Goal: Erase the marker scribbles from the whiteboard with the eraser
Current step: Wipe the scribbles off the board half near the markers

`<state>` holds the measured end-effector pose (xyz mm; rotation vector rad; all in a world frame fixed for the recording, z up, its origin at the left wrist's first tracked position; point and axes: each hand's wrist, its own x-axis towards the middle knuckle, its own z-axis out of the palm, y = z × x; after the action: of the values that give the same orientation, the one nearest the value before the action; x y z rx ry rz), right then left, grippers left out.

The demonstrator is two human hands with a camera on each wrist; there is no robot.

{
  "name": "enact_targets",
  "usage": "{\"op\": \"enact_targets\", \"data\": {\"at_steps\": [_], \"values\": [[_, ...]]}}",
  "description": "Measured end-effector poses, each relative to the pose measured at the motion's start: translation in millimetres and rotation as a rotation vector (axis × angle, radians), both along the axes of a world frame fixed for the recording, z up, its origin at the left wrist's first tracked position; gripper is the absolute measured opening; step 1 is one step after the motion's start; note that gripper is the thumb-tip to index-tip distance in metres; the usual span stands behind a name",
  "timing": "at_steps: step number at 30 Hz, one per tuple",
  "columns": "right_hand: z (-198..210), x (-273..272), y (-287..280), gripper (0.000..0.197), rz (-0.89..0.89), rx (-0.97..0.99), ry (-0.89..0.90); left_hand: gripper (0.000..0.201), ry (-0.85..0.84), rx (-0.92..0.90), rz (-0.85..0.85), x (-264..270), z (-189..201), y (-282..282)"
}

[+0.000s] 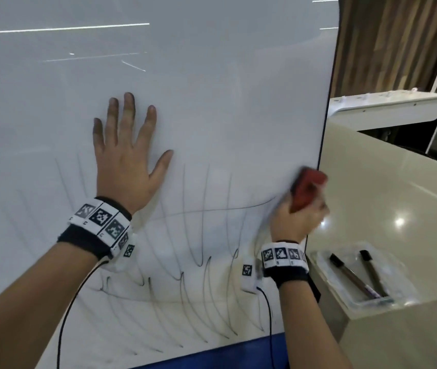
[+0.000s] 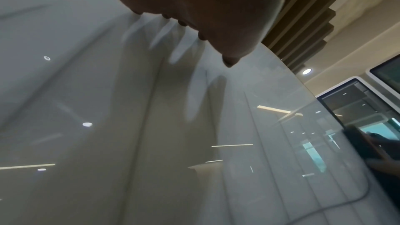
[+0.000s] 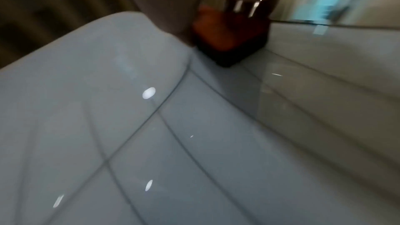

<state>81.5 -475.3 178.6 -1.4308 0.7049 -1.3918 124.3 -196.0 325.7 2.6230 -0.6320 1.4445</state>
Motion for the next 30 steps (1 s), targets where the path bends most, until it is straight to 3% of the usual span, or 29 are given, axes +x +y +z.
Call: {"op": "enact_targets", "data": {"at_steps": [2,3,7,9,11,15,16,18,22,24,26,30], "values": [[11,8,16,0.059,-0.074,0.301,0.034,0.078,0.015,-0.033,0.008,-1,-4,-8],[19,12,36,0.058,-0.071,0.252,0.049,0.080,0.025,-0.046,0.015,-1,-5,-12],[25,13,118,0.053,0.183,-0.475,0.078,0.080,0.027,-0.052,0.018,1,-6,-13],[18,11,110,0.052,0.239,-0.640,0.091,0.076,0.007,-0.029,0.014,3,-6,-6],[6,10,79,0.051,0.157,-0.526,0.047,0.070,-0.023,0.002,0.019,4,-8,-1],[-11,0,25,0.056,-0.028,0.251,-0.106,0.064,-0.038,0.032,0.041,5,-13,-1],[-8,0,29,0.056,-0.038,0.349,-0.118,0.064,-0.038,0.032,0.051,5,-14,-3],[1,6,54,0.055,-0.018,0.263,-0.105,0.064,-0.034,0.029,0.061,6,-14,-6],[-10,5,111,0.046,0.208,-0.411,0.072,0.062,-0.026,0.035,0.054,7,-15,-3],[-14,2,103,0.046,0.233,-0.586,0.121,0.061,-0.043,0.046,0.039,8,-15,1],[-5,2,82,0.046,0.187,-0.534,0.087,0.059,-0.061,0.064,0.029,9,-15,6],[28,9,33,0.051,0.011,-0.125,-0.121,0.057,-0.065,0.070,-0.004,6,-16,8]]}}
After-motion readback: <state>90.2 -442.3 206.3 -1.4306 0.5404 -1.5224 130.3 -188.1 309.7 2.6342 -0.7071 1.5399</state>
